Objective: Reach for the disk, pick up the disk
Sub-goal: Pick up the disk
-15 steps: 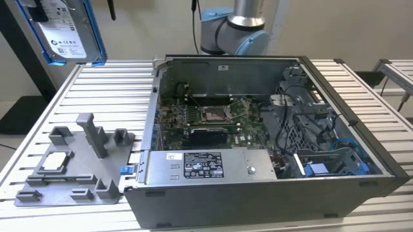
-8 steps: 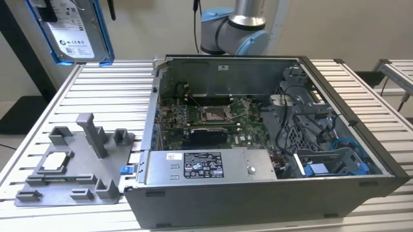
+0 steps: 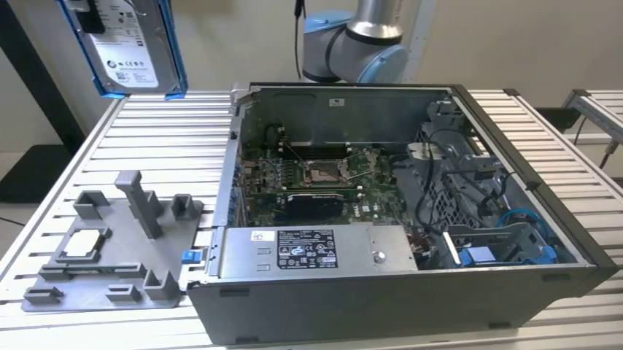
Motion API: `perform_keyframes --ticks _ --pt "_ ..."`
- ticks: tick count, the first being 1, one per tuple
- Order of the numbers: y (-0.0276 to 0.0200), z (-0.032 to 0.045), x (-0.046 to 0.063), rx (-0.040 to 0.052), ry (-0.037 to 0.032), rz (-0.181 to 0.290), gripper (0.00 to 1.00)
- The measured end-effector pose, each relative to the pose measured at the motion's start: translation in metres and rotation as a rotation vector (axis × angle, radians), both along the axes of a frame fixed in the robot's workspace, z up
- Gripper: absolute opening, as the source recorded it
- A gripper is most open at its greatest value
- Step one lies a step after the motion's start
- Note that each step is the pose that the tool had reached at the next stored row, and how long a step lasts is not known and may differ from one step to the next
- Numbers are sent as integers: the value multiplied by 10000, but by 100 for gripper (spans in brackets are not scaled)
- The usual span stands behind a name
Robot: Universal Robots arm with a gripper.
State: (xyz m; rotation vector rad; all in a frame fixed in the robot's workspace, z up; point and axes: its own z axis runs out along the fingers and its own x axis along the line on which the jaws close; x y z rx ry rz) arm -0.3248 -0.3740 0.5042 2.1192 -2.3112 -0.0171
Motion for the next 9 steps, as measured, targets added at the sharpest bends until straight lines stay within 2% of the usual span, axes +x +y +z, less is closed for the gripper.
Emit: perform_keyframes --ticks 9 --pt "0 0 218 0 2 1 0"
